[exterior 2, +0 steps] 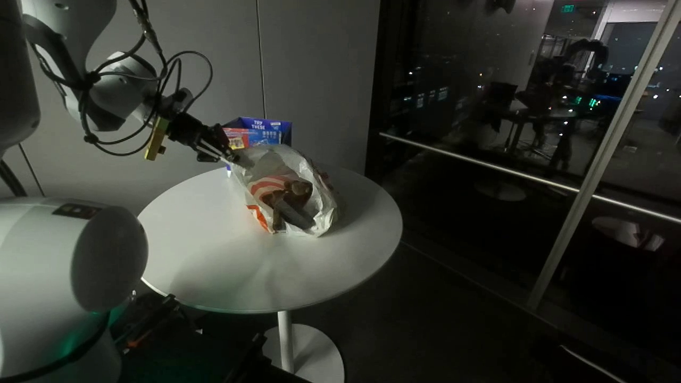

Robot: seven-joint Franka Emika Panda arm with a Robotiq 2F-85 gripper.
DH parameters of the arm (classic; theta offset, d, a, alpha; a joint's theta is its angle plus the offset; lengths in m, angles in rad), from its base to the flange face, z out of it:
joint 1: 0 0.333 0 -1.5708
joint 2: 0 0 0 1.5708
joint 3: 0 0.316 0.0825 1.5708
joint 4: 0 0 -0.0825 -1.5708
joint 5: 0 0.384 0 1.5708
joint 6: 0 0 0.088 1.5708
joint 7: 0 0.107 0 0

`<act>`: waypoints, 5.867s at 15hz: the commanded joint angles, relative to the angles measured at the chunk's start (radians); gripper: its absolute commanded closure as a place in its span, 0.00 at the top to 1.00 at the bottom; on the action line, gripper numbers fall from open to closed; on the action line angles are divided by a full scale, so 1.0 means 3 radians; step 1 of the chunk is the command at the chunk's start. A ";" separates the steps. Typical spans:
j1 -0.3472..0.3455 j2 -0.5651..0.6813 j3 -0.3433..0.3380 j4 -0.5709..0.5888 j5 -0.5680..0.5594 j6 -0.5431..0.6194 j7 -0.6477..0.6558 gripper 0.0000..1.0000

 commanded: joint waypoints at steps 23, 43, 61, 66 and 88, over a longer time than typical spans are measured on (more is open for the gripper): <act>-0.0434 0.0197 0.0248 -0.0273 -0.0939 0.1655 -0.2409 0.09; -0.0609 -0.0668 0.0082 -0.1085 0.0965 0.2320 -0.0820 1.00; -0.0688 -0.0763 0.0019 -0.1197 0.1475 0.0540 -0.0855 1.00; -0.0882 -0.0691 -0.0173 -0.1196 0.1149 0.0597 -0.1384 1.00; -0.1208 -0.0020 -0.0329 -0.1037 0.0144 0.3298 -0.3866 1.00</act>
